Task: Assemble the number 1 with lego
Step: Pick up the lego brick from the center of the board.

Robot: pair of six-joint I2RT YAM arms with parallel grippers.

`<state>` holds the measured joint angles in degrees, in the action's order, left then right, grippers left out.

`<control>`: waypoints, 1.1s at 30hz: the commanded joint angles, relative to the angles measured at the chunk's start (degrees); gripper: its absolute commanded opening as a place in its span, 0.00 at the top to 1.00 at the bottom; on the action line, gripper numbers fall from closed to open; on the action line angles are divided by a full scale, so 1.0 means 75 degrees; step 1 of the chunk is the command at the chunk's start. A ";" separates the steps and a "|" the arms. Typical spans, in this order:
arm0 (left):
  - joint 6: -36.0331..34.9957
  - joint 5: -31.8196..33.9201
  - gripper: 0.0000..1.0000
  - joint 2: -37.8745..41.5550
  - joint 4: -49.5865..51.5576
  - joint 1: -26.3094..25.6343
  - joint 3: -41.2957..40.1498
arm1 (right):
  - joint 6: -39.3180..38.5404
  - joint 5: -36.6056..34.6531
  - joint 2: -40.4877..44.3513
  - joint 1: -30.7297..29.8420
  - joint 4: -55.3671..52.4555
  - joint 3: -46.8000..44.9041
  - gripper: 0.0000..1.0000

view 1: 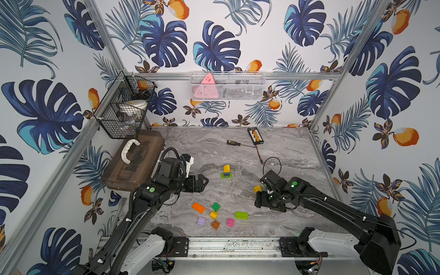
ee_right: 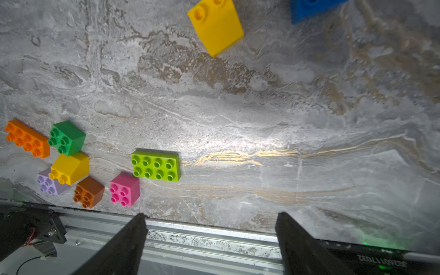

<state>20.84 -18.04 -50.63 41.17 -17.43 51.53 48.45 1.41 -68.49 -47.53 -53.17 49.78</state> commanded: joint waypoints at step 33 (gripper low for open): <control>-0.0078 0.0249 0.01 0.0458 0.0031 -0.0019 0.0044 | 0.2528 -0.0555 -0.4232 -0.2206 0.1190 0.1443 0.14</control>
<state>20.86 -16.45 -47.35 41.19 -17.50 51.53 66.85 -2.63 -99.61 -64.01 -44.36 60.12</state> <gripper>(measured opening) 0.989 0.866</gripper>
